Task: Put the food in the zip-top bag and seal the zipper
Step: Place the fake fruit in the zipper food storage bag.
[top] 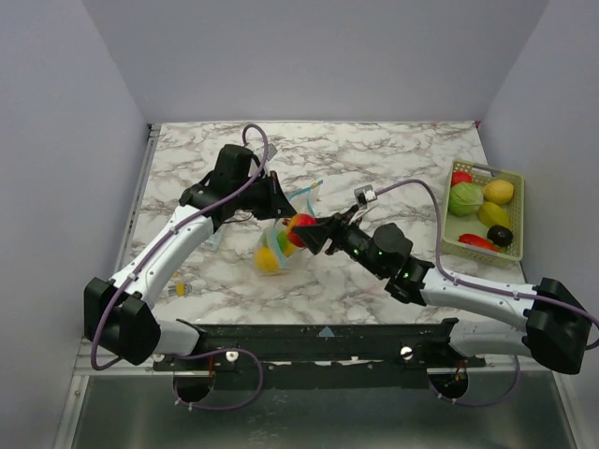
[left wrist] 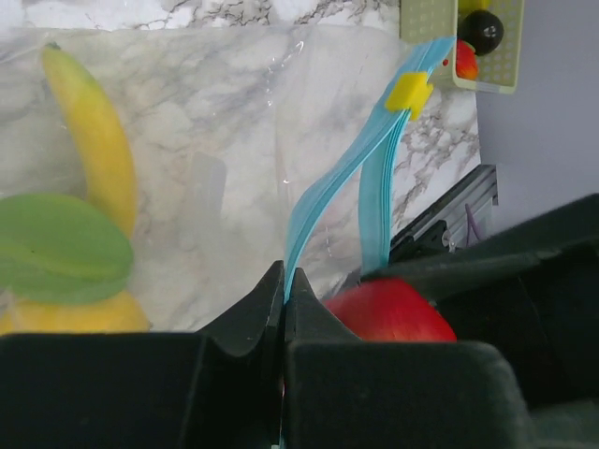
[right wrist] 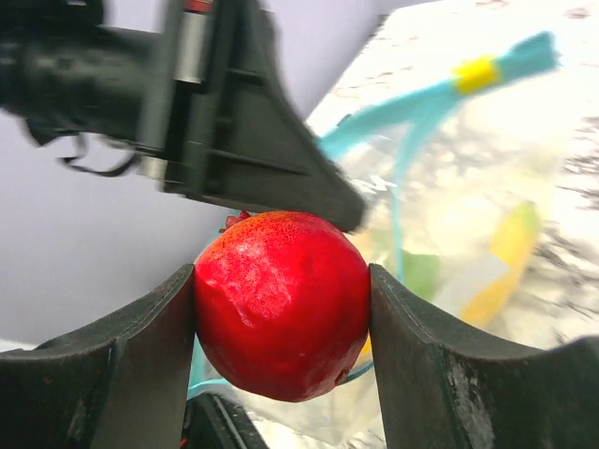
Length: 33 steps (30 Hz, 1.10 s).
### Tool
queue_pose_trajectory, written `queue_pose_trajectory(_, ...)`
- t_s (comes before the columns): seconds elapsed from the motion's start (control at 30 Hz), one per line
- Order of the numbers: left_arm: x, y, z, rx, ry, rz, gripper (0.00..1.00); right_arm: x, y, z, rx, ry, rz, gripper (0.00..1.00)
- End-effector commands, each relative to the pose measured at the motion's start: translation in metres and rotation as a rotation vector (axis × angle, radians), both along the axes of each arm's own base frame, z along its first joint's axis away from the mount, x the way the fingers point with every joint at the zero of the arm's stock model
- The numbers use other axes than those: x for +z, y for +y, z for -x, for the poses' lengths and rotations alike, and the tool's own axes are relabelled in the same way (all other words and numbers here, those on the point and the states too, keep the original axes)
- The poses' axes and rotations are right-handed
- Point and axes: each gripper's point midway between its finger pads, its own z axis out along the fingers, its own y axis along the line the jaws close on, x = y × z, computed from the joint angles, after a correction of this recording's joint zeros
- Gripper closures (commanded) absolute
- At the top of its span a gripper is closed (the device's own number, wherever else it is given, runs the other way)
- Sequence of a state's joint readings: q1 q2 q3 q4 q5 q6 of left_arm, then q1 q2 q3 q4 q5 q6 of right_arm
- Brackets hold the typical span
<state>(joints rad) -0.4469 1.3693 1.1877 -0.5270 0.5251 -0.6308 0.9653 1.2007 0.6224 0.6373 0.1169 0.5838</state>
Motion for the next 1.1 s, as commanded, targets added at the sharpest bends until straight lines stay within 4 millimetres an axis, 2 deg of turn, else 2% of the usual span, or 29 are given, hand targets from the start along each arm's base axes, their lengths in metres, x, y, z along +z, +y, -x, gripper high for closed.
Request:
queue_pose_trajectory(0.0,0.017,0.012,0.004,0.069,-0.05,-0.015,1.0,-0.029,-0.033,-0.019,-0.202,0.068,0.085,1.0)
queue_pose_trajectory(0.17,0.016,0.015,0.005,0.075,-0.056,-0.033,1.0,-0.037,-0.032,-0.024,-0.239,0.149,0.129,1.0)
queue_pose_trajectory(0.37,0.018,0.011,0.012,0.061,-0.025,0.007,1.0,-0.026,0.004,-0.016,-0.172,0.167,0.157,0.97)
queue_pose_trajectory(0.5,0.028,0.015,0.011,0.088,-0.054,0.007,1.0,-0.034,0.019,-0.011,-0.18,0.151,0.282,0.91)
queue_pose_trajectory(0.6,0.032,0.017,0.01,0.095,-0.067,0.0,1.0,-0.041,0.017,-0.01,-0.199,0.14,0.346,0.78)
queue_pose_trajectory(0.77,0.029,0.017,0.01,0.092,-0.062,-0.007,1.0,-0.042,0.01,-0.011,-0.223,0.146,0.398,0.44)
queue_pose_trajectory(0.87,0.027,0.017,0.01,0.087,-0.061,-0.011,1.0,-0.042,0.009,-0.008,-0.214,0.155,0.415,0.34)
queue_pose_trajectory(1.07,0.026,0.02,0.009,0.083,-0.073,-0.036,1.0,-0.033,0.012,0.002,-0.166,0.195,0.433,0.22)
